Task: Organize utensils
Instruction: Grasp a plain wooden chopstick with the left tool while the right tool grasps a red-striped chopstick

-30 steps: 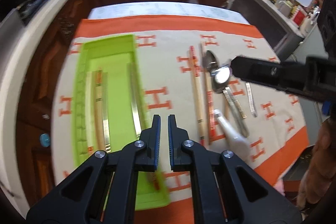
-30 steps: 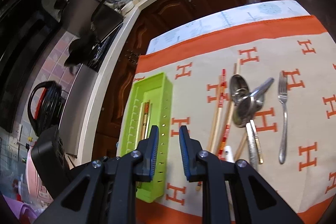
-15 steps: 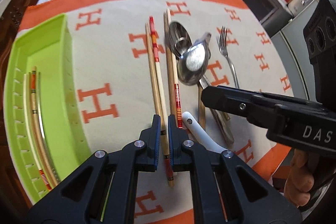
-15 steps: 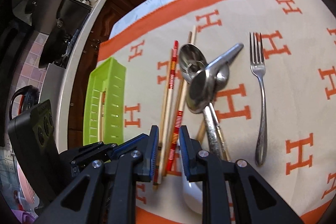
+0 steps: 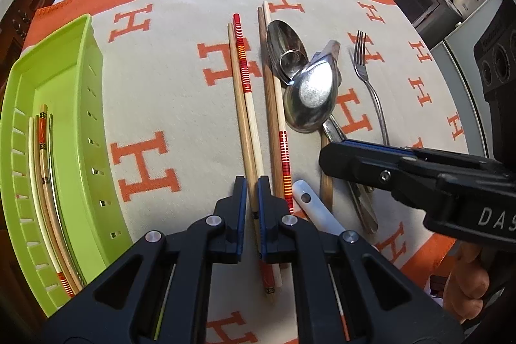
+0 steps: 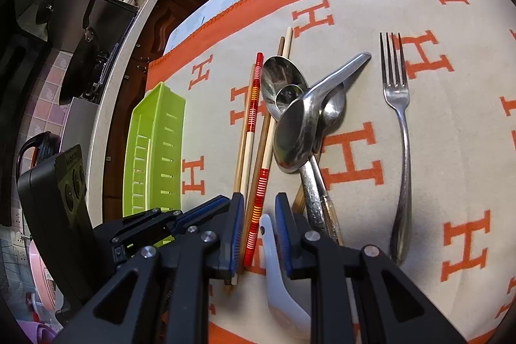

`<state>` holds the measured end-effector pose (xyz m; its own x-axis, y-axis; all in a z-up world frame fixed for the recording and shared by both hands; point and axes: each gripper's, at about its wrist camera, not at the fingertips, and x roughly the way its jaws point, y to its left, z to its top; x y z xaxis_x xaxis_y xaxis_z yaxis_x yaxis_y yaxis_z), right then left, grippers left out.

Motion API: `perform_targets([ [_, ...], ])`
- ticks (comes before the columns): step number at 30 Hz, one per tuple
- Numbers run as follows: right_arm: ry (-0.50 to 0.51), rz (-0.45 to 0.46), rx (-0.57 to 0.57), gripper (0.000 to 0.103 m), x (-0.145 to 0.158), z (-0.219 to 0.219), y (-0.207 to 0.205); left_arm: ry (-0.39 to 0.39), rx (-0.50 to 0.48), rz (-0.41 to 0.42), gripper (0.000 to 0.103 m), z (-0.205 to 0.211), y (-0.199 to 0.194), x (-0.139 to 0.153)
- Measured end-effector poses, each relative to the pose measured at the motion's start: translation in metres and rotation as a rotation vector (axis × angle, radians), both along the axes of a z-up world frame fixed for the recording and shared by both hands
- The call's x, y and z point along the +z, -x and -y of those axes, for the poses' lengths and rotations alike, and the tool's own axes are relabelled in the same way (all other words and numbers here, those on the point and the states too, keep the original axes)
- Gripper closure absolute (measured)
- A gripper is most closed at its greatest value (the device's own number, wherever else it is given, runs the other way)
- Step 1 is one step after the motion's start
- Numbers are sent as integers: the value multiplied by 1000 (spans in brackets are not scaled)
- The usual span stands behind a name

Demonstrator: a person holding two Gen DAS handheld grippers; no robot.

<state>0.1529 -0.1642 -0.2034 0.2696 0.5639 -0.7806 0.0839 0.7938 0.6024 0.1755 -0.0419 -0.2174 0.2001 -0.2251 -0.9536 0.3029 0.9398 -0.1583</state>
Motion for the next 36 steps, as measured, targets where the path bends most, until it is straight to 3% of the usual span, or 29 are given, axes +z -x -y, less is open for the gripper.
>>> perform_targets([
  [5, -3, 4, 11, 83, 0, -3, 0, -10, 11, 4, 98, -6, 1, 2],
  [8, -4, 7, 16, 83, 1, -5, 0, -46, 17, 8, 90, -6, 1, 1],
  [19, -10, 19, 21, 83, 3, -9, -1, -147, -22, 49, 90, 10, -3, -4],
  [22, 0, 23, 23, 83, 5, -14, -4, -120, 4, 49, 99, 6, -6, -3],
  [28, 65, 32, 43, 83, 10, -27, -19, -50, 59, 28, 99, -9, -4, 2],
  [36, 134, -4, 57, 83, 6, -45, -47, 36, 128, 82, 99, -40, 14, 38],
])
